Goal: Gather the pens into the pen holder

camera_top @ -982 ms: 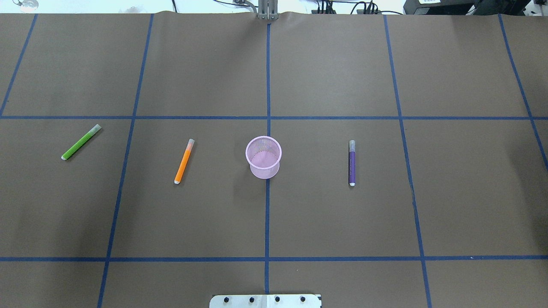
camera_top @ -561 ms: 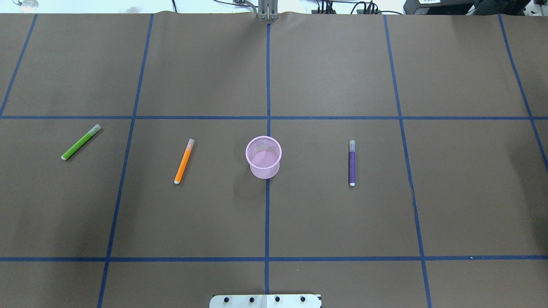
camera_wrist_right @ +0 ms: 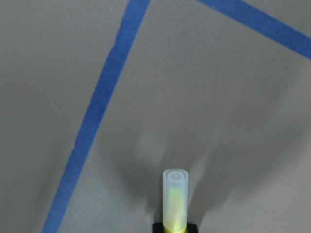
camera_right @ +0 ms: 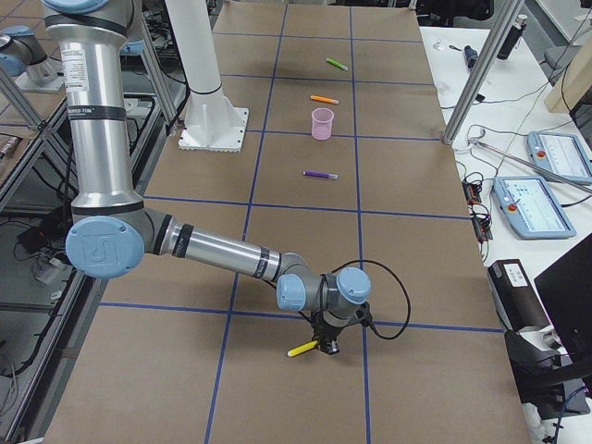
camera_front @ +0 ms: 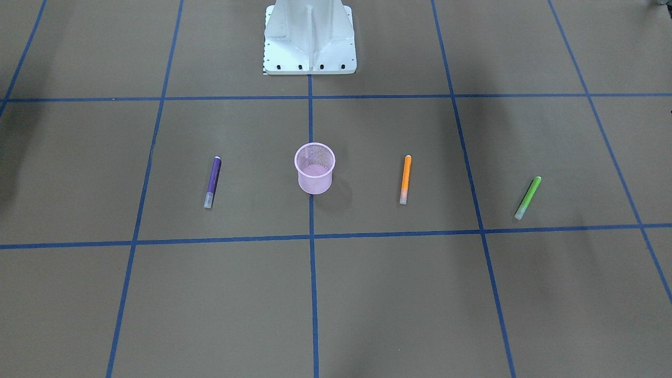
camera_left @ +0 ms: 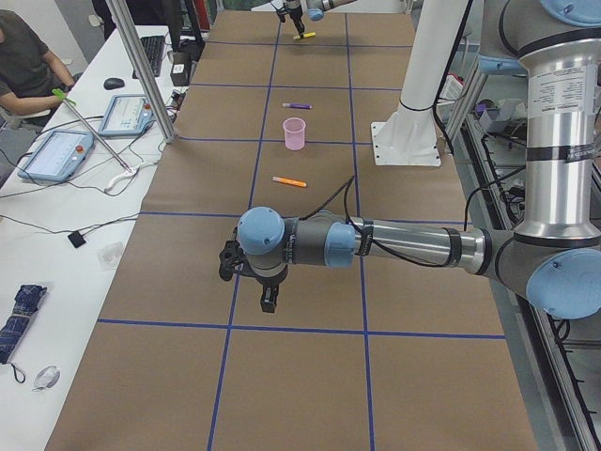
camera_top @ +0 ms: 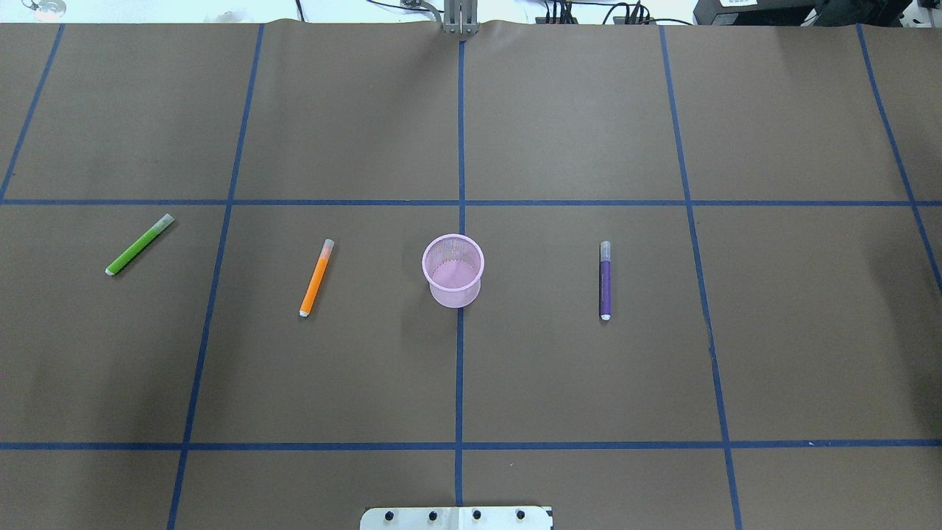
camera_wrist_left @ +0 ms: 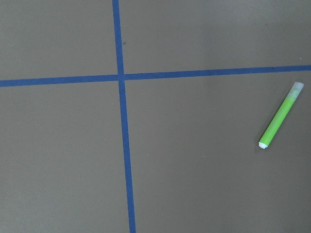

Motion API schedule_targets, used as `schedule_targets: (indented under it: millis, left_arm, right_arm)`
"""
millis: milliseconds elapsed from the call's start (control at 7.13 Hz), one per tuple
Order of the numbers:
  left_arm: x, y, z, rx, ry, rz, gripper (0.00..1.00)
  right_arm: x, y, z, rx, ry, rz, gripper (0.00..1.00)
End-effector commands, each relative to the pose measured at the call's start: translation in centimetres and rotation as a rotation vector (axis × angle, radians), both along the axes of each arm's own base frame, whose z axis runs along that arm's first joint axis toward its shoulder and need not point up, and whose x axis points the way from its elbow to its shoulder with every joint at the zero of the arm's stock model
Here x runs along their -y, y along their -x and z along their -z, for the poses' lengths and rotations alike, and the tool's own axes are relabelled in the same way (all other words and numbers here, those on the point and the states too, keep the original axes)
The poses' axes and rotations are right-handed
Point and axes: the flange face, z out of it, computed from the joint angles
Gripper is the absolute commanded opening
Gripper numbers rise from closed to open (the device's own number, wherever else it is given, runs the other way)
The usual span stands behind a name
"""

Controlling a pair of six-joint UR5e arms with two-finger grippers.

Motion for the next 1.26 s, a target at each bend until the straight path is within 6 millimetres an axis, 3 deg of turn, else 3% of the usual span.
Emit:
schedule_targets:
  millis: [0, 281, 421, 561, 701, 982, 1122]
  left_arm:
    - [0.1, 0.0, 0.9, -0.001, -0.018, 0.002, 1.00]
    - [0.2, -0.2, 1.6, -0.027, -0.064, -0.002, 1.00]
    - [0.4, -0.5, 2.0, -0.030, -0.090, -0.009, 1.00]
    - [1.0, -3.3, 2.9, -0.036, -0.150, -0.066, 1.00]
    - [1.5, -5.7, 3.8, -0.044, -0.182, -0.094, 1.00]
    - [1.6, -11.5, 5.6, -0.071, -0.219, -0.112, 1.00]
    - [2.4, -13.2, 6.9, -0.082, -0.228, -0.122, 1.00]
  right_arm:
    - [2.1, 1.1, 7.5, 0.090, -0.035, -0.109, 0.00]
    - [3.9, 2.7, 19.3, 0.144, -0.095, -0.266, 0.00]
    - [3.8, 5.3, 24.9, 0.177, -0.094, -0.327, 0.00]
    - [3.3, 9.1, 31.2, 0.179, -0.107, -0.422, 0.00]
    - [1.8, 13.6, 35.8, 0.156, -0.150, -0.511, 0.00]
    - [0.1, 23.6, 47.6, 0.287, -0.094, -0.747, 0.00]
    - [-2.1, 29.3, 52.9, 0.362, -0.097, -0.852, 0.00]
